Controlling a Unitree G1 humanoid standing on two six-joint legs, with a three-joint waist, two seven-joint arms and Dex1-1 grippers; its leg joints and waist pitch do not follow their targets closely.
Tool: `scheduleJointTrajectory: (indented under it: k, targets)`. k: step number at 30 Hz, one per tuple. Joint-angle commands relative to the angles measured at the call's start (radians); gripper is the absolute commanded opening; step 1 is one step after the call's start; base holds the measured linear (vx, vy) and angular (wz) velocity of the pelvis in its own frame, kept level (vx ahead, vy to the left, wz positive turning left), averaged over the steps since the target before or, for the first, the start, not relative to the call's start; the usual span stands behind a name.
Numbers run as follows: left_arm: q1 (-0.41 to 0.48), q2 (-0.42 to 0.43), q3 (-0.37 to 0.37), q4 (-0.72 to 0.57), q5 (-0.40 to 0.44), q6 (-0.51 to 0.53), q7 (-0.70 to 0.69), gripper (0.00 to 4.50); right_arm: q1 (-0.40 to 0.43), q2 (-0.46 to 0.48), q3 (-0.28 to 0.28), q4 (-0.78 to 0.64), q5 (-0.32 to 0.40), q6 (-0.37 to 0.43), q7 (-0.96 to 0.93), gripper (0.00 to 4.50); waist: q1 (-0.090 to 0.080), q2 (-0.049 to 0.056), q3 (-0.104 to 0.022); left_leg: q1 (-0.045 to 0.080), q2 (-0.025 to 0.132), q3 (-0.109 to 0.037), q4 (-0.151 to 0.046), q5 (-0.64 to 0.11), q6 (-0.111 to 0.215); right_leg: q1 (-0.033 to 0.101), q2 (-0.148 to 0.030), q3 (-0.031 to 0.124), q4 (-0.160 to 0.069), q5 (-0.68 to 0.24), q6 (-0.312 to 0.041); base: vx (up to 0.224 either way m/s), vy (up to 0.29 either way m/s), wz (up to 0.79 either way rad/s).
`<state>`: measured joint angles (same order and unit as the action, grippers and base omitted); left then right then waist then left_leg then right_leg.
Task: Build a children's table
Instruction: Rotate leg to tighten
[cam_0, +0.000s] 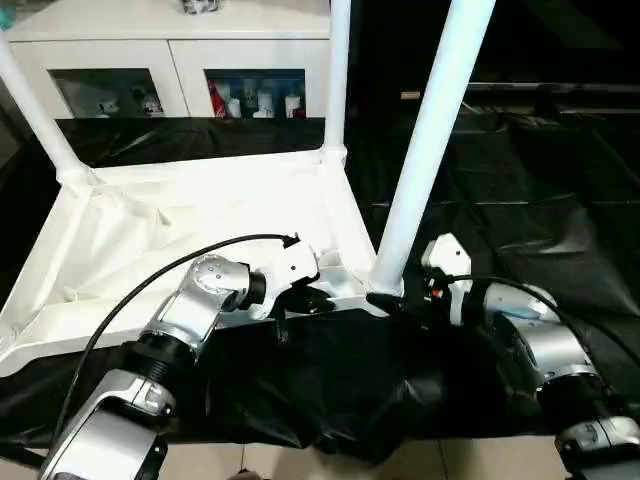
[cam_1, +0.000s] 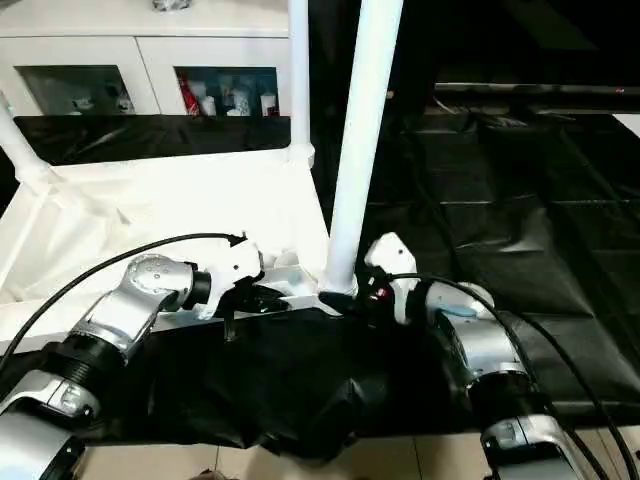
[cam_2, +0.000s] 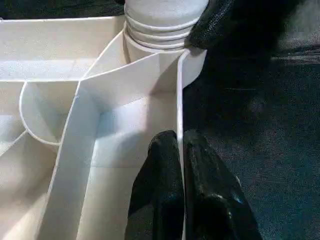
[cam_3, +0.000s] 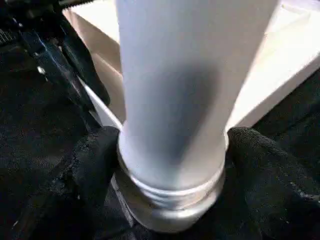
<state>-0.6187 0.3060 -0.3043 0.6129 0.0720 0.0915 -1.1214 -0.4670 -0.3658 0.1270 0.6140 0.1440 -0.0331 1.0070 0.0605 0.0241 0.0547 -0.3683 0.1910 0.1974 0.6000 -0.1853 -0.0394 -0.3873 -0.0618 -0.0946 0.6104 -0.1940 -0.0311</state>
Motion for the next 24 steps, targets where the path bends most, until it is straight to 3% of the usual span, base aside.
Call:
scheduleJointTrajectory:
  k: [1, 2, 8, 16, 20, 24]
  targets:
    - [0.008, -0.002, -0.006, 0.025, -0.013, -0.008, -0.015, 0.00, -0.030, 0.004, -0.004, 0.025, -0.007, -0.027, 0.007, 3.47, 0.006, -0.026, -0.066, 0.006, 0.047, -0.024, -0.059, -0.132, 0.092, 0.046, -0.097, 0.059, -0.082, -0.262, -0.176, 0.000, 0.000, 0.00]
    - [0.007, 0.000, -0.005, 0.026, -0.014, -0.009, -0.017, 0.00, -0.035, 0.007, -0.007, 0.034, -0.006, -0.032, 0.010, 3.15, 0.006, -0.025, -0.066, 0.008, 0.048, -0.025, -0.059, -0.138, 0.088, 0.045, -0.098, 0.060, -0.084, -0.268, -0.177, 0.000, 0.000, 0.00]
    - [0.006, 0.002, -0.002, 0.028, -0.017, -0.008, -0.023, 0.00, -0.045, 0.017, -0.010, 0.058, 0.007, -0.049, 0.031, 2.82, 0.007, -0.027, -0.069, 0.006, 0.048, -0.024, -0.058, -0.121, 0.094, 0.048, -0.097, 0.060, -0.076, -0.217, -0.193, 0.000, 0.000, 0.00]
    - [-0.008, -0.018, 0.014, 0.063, -0.015, -0.008, 0.024, 0.00, -0.052, 0.032, -0.013, 0.105, -0.004, -0.065, 0.008, 2.76, 0.005, -0.027, -0.065, 0.008, 0.047, -0.024, -0.059, -0.143, 0.088, 0.046, -0.097, 0.059, -0.084, -0.266, -0.186, 0.000, 0.000, 0.00]
    - [-0.055, -0.086, 0.039, 0.148, 0.010, -0.005, 0.186, 0.00, -0.057, 0.096, -0.055, 0.197, -0.050, -0.053, -0.267, 2.76, -0.004, -0.028, -0.061, 0.014, 0.046, -0.028, -0.065, -0.181, 0.053, 0.040, -0.096, 0.058, -0.095, -0.357, -0.162, 0.000, 0.000, 0.00]
    - [-0.108, -0.154, 0.061, 0.233, 0.016, -0.010, 0.311, 0.00, -0.063, 0.173, -0.088, 0.241, -0.059, -0.026, -0.472, 2.75, -0.005, -0.028, -0.059, 0.022, 0.045, -0.028, -0.066, -0.224, 0.038, 0.035, -0.099, 0.059, -0.104, -0.404, -0.151, 0.000, 0.000, 0.00]
